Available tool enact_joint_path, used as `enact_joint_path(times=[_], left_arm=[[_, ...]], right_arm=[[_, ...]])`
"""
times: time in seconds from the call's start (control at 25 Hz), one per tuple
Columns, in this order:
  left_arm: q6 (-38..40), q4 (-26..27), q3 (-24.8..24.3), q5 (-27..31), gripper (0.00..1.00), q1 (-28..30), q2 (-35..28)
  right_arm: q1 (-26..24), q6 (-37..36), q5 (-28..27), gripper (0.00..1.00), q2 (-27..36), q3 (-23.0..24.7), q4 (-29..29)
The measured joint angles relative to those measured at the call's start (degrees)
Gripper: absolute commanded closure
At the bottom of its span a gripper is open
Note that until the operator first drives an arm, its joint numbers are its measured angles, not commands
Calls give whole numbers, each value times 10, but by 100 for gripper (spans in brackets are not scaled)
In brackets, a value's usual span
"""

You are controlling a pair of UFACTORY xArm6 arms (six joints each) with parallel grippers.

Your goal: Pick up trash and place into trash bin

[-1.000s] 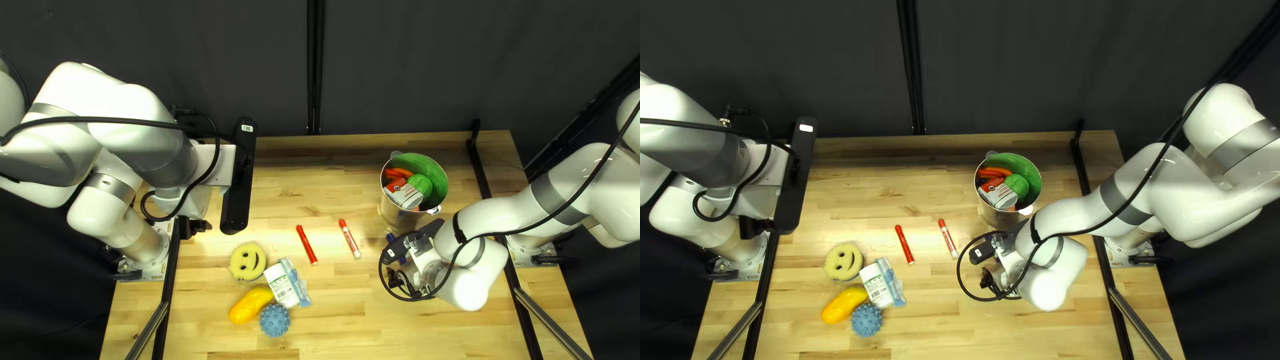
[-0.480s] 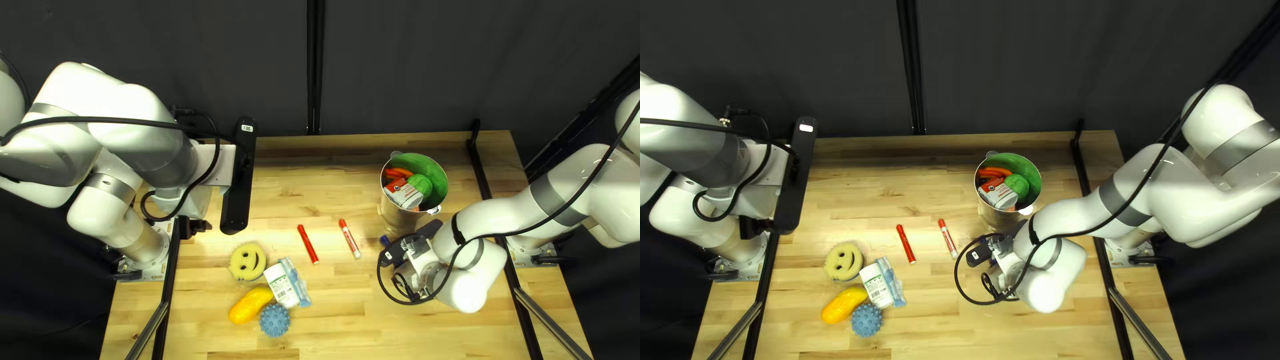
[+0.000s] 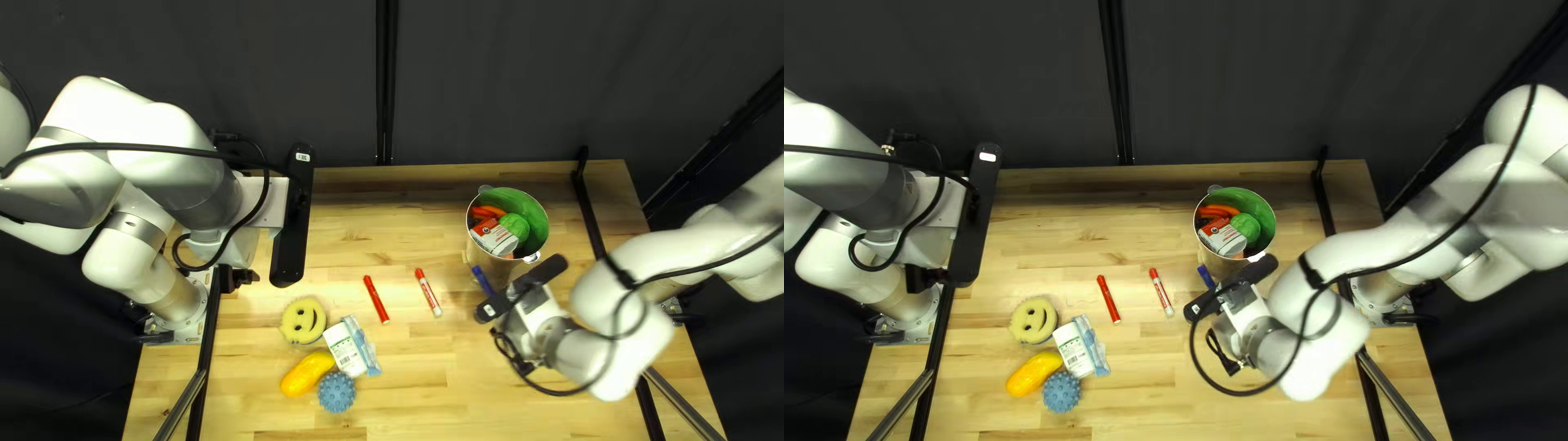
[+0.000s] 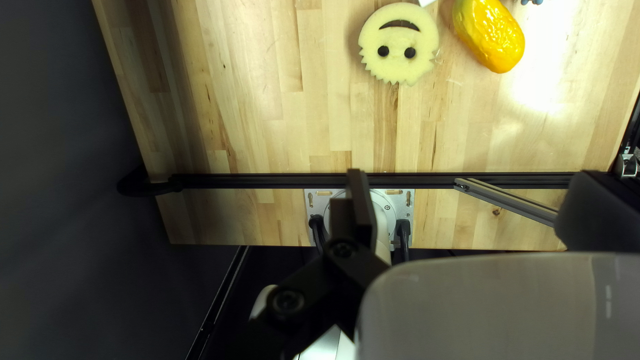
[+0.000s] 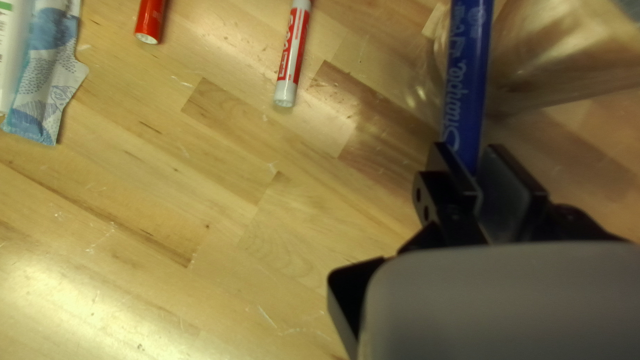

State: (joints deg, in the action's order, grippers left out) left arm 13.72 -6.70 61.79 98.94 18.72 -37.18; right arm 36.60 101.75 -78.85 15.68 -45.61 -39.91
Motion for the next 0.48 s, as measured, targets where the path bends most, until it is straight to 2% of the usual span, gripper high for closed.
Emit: enact_joint_path(times=[0.04, 0.12, 0.2, 0.4, 0.44, 0.48], left_arm=[[0, 0, 0, 0, 0, 0, 0], [0, 0, 0, 0, 0, 0, 0], [0, 0, 0, 0, 0, 0, 0], [0, 0, 0, 0, 0, 0, 0], [0, 0, 0, 0, 0, 0, 0], [0, 0, 0, 0, 0, 0, 0]], right_arm=[[-6, -15, -2, 81, 16, 10, 0], [-26, -46, 1, 80, 47, 33, 2], [-56, -82, 16, 88, 77, 60, 5], [-143, -172, 86, 94, 128, 122, 10], [-157, -185, 99, 93, 135, 131, 10], [-169, -197, 111, 82, 140, 140, 11]])
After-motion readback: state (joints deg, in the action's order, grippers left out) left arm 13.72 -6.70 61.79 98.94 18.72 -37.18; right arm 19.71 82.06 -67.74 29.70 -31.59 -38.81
